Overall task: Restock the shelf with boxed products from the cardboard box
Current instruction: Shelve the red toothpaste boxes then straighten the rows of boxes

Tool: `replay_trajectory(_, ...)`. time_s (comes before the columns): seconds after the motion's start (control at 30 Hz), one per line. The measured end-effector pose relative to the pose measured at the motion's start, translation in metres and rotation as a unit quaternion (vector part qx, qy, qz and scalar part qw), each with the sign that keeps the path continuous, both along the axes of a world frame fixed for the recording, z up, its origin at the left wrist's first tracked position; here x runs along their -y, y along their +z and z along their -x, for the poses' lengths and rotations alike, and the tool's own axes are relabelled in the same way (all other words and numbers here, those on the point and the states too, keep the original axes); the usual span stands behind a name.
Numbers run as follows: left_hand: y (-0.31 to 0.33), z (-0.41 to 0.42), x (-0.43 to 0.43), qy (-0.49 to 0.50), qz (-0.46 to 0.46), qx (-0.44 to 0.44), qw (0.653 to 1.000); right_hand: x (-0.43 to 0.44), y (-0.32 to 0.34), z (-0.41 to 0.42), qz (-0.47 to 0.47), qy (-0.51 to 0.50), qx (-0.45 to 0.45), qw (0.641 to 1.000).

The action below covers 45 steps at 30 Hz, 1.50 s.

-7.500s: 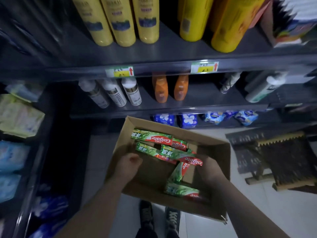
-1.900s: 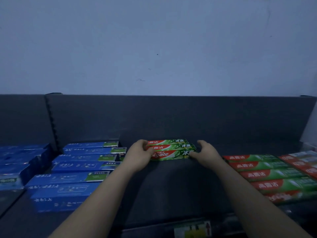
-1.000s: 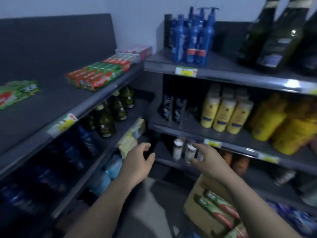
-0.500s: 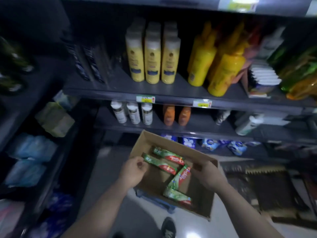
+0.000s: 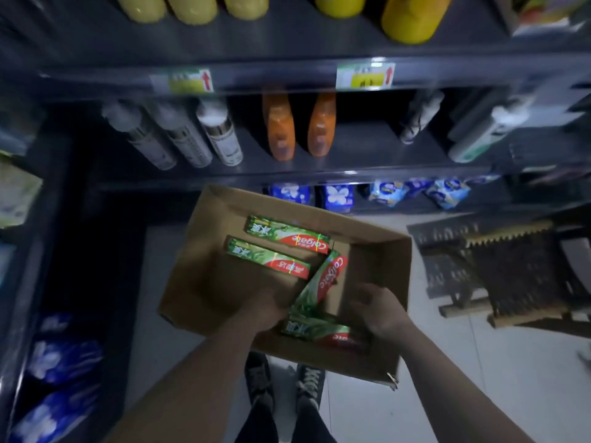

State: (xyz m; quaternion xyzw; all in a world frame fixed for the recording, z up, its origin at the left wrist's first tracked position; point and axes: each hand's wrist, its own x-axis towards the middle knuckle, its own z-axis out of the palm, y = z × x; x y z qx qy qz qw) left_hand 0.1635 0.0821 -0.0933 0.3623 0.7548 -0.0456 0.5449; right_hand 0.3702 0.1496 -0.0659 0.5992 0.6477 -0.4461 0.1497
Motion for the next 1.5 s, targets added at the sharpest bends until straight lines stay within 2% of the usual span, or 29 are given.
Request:
replay_trajectory(0.1, -0.035, -0.009, 0.003, -0.022, 0.033, 0.025, 0.999, 0.001, -0.030, -0.003, 0.010, -0.053, -0.017, 0.998)
replay_trajectory(0.23, -0.066, -0.013, 0.007, 0.002, 0.030, 0.041, 0.999, 0.003, -0.058, -0.004, 0.011, -0.083, -0.033, 0.996)
replay_trajectory(0.4, -0.062, -0.001, -0.005, 0.135, -0.019, 0.124, 0.983, 0.002, -0.077, -0.002, 0.026, -0.110, -0.031, 0.993)
replay_trajectory(0.5, -0.040, 0.018, -0.013, 0.220, -0.097, 0.130, 0.962, 0.000, -0.079, 0.004, 0.027, -0.128, -0.027, 0.991)
replay_trajectory(0.57, -0.030, 0.037, -0.012, 0.281, -0.140, 0.139, 0.939, 0.000, -0.078, 0.008, 0.016, -0.131, -0.021, 0.991)
replay_trajectory(0.63, -0.025, 0.055, -0.008, 0.363, -0.192, 0.151, 0.899, 0.001, -0.080, 0.012, -0.003, -0.148, -0.016, 0.989)
replay_trajectory(0.7, -0.025, 0.071, -0.003, 0.423, -0.245, 0.125, 0.863, 0.002, -0.084, 0.018, -0.004, -0.164, -0.018, 0.986)
replay_trajectory(0.8, -0.027, 0.088, -0.001, 0.470, -0.300, 0.083, 0.826, 0.008, -0.090, 0.032, 0.043, -0.195, -0.016, 0.980)
replay_trajectory(0.9, -0.030, 0.092, 0.000, 0.506, -0.321, 0.086, 0.796, 0.015, -0.103, 0.046, 0.076, -0.224, -0.019, 0.971)
replay_trajectory(1.03, -0.041, 0.093, 0.003, 0.514, -0.311, 0.105, 0.792, 0.021, -0.120, 0.063, 0.103, -0.257, -0.009, 0.961)
replay_trajectory(1.17, -0.054, 0.094, 0.006, 0.517, -0.299, 0.103, 0.796, 0.027, -0.139, 0.084, 0.115, -0.342, -0.024, 0.932)
replay_trajectory(1.33, -0.060, 0.098, 0.005, 0.528, -0.288, 0.116, 0.790, 0.032, -0.157, 0.098, 0.099, -0.421, 0.001, 0.902)
replay_trajectory(1.5, -0.047, 0.097, 0.012, 0.512, -0.291, 0.127, 0.798, 0.030, -0.138, 0.088, 0.099, -0.479, -0.054, 0.870)
